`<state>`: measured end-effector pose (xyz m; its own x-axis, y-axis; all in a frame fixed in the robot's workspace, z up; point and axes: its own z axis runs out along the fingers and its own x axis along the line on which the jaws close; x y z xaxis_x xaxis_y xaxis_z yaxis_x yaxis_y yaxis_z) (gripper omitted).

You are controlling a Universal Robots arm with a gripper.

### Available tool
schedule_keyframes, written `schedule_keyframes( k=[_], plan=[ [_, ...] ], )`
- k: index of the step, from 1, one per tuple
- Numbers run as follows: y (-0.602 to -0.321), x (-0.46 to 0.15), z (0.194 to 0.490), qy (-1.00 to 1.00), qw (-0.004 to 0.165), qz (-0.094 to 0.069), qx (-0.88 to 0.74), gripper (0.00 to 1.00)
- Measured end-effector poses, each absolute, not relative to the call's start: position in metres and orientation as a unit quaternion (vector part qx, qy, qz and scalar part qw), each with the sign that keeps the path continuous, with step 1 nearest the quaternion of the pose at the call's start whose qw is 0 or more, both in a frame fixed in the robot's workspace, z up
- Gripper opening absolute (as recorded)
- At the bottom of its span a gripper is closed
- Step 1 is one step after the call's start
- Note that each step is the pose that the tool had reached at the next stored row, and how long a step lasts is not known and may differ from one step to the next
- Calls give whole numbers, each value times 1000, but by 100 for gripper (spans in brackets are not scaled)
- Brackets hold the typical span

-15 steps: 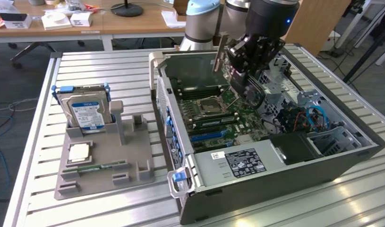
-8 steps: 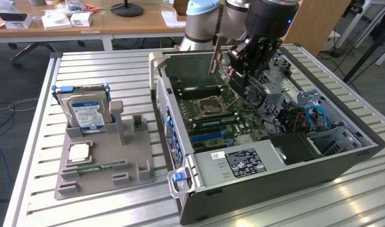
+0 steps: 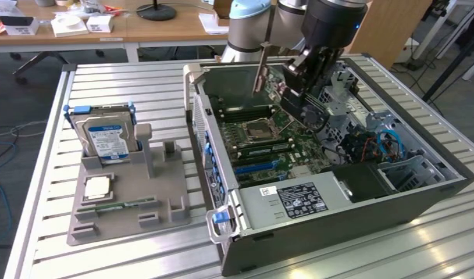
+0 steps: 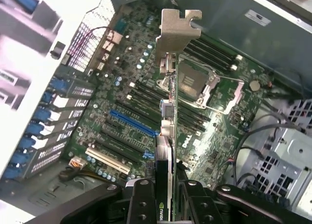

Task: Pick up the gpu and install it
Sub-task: 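Insert the gpu into the slot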

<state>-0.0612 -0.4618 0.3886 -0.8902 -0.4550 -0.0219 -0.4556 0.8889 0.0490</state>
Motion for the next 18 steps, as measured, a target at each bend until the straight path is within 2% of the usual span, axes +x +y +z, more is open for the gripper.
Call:
schedule_keyframes(
  k=[18],
  plan=[
    [-462,-61,386,922,1,27,-387,26]
  ],
)
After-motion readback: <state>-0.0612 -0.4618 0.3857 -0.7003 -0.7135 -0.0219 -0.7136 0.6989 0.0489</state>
